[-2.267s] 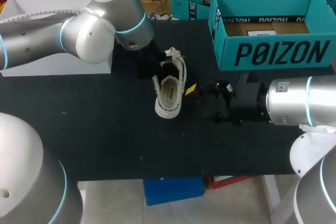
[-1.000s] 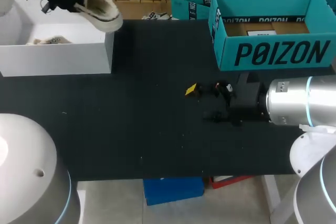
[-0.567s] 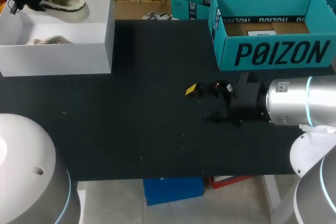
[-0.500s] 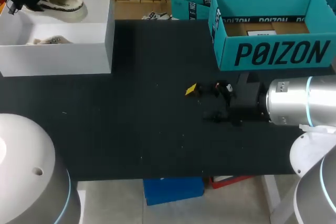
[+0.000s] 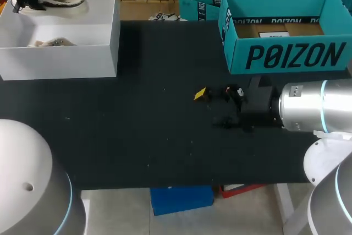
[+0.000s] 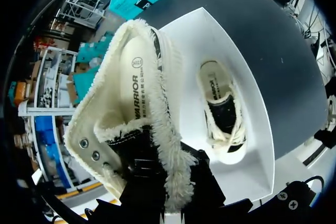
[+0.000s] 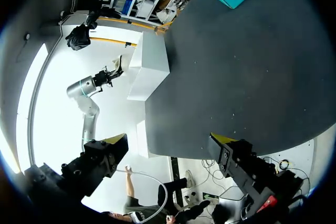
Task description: Take the shoe out of the shoebox, open the shoe tongue, remove and reinsert the insole, then place the shoe into the shoebox
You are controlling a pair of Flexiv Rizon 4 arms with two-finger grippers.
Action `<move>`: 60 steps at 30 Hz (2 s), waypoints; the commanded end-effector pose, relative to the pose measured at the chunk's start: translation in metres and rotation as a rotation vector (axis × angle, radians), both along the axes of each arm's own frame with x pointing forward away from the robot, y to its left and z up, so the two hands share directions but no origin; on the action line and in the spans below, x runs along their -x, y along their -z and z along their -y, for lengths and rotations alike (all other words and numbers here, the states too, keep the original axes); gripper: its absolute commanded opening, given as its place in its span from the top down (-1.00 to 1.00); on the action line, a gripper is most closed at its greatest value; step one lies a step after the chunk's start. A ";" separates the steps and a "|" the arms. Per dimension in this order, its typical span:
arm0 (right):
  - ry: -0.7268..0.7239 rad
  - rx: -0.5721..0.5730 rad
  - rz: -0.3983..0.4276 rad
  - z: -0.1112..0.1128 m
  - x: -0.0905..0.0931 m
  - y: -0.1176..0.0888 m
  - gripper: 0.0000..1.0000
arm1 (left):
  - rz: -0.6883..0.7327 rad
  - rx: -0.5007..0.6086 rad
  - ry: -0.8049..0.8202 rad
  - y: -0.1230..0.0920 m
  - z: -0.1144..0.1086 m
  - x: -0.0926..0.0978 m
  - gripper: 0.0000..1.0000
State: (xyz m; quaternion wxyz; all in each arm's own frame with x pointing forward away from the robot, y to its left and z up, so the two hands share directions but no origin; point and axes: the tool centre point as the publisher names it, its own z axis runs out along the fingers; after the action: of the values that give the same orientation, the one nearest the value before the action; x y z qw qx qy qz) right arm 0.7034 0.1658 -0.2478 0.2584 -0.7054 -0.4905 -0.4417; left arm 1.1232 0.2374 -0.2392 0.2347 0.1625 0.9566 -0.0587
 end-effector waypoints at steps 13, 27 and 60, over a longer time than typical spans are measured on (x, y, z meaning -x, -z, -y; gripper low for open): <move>-0.001 -0.001 0.000 0.000 0.000 0.000 -1.00 | -0.004 -0.001 0.003 -0.001 0.000 -0.004 1.00; -0.001 -0.001 0.000 0.000 0.000 0.000 -1.00 | -0.001 -0.004 -0.010 -0.004 -0.002 -0.007 1.00; -0.001 -0.001 0.000 0.000 0.000 0.000 -1.00 | -0.144 -0.071 -0.274 0.045 0.002 -0.018 1.00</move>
State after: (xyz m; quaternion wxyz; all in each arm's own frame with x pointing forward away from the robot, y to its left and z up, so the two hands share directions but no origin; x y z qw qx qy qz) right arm 0.7034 0.1658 -0.2478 0.2584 -0.7054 -0.4905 -0.4417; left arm 1.1333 0.2358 -0.2755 0.1635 0.0350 0.9859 -0.0051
